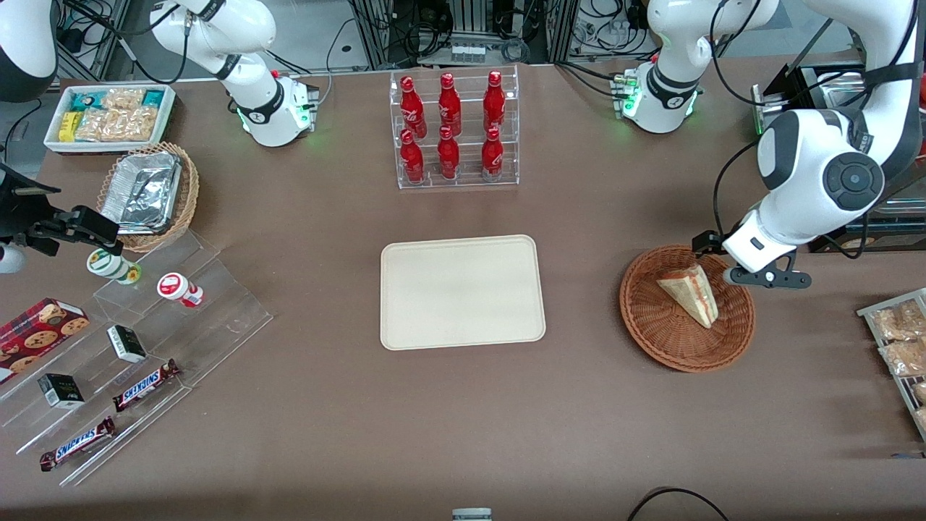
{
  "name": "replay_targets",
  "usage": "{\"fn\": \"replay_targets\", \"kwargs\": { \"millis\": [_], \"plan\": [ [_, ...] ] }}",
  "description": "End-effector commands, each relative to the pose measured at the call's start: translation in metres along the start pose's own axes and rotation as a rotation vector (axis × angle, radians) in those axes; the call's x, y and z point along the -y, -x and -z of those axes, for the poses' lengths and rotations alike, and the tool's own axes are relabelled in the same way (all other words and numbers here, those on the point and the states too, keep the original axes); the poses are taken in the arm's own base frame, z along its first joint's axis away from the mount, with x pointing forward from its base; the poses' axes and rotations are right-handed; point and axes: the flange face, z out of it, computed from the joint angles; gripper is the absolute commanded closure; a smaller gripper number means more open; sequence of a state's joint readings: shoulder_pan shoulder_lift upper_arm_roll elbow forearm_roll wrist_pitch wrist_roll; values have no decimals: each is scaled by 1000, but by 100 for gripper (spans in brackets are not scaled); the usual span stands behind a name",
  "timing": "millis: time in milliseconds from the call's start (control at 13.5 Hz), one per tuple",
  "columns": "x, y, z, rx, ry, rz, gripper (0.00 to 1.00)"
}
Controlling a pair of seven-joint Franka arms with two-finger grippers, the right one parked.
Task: Place sandwich from basket to tray
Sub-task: 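Move the left gripper over the sandwich in the wicker basket, then lower the open left gripper around the wrapped sandwich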
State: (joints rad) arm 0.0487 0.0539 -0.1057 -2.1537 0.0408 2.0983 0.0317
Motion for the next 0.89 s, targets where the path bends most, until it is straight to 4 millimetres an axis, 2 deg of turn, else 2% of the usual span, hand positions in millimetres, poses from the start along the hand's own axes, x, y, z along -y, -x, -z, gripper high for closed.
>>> {"fn": "replay_targets", "kwargs": {
  "millis": [0, 370, 593, 815],
  "plan": [
    [3, 0, 0, -26, -10, 9, 0],
    [-1, -2, -10, -78, 2, 301, 0],
    [-10, -8, -20, -88, 21, 610, 0],
    [-17, -9, -24, -138, 55, 823, 0]
  ]
}}
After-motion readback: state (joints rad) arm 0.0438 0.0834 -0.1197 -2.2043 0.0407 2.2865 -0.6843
